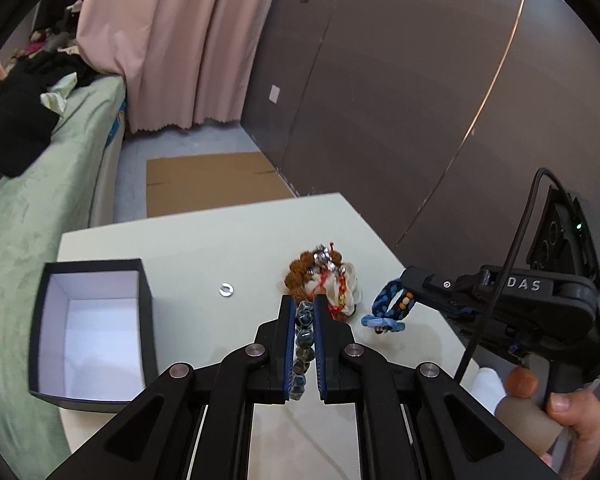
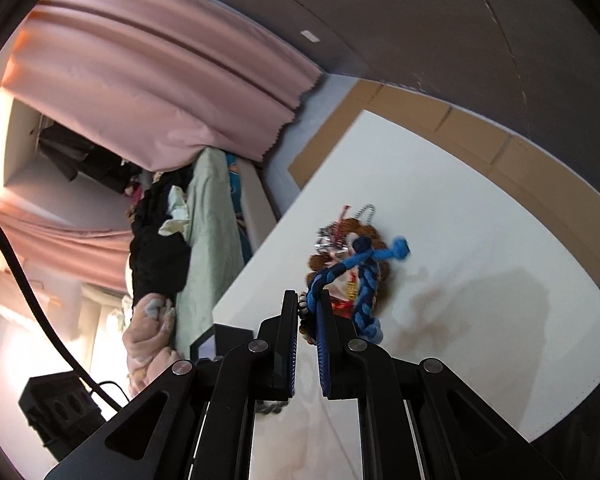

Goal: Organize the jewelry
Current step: 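Drop the grey bracelet into the black box with the left gripper while the right carries the blue one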

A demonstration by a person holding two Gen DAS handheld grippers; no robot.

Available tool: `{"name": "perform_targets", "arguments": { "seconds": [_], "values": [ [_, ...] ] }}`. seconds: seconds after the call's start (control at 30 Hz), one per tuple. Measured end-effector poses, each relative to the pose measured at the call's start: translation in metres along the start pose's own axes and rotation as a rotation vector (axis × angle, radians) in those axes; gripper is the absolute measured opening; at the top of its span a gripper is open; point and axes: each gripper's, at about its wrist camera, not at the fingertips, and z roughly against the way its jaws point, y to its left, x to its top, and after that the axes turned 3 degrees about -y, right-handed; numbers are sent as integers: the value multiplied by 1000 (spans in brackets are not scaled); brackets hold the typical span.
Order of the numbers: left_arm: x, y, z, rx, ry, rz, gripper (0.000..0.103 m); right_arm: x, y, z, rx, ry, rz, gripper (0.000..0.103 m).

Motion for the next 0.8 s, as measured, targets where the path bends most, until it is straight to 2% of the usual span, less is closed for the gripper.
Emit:
{"name": "perform_targets", "arguments": {
  "seconds": [0.2,0.43,0.8],
  "values": [
    [8,15,22,2,-51,27,9,-5,15,0,46,-28,37,10],
    [16,45,40,22,-90,77,9,-16,43,-9,148,-30,97,10],
    [21,90,52,65,-106,172,9,-39,71,-41,207,37,146,10]
  ]
}}
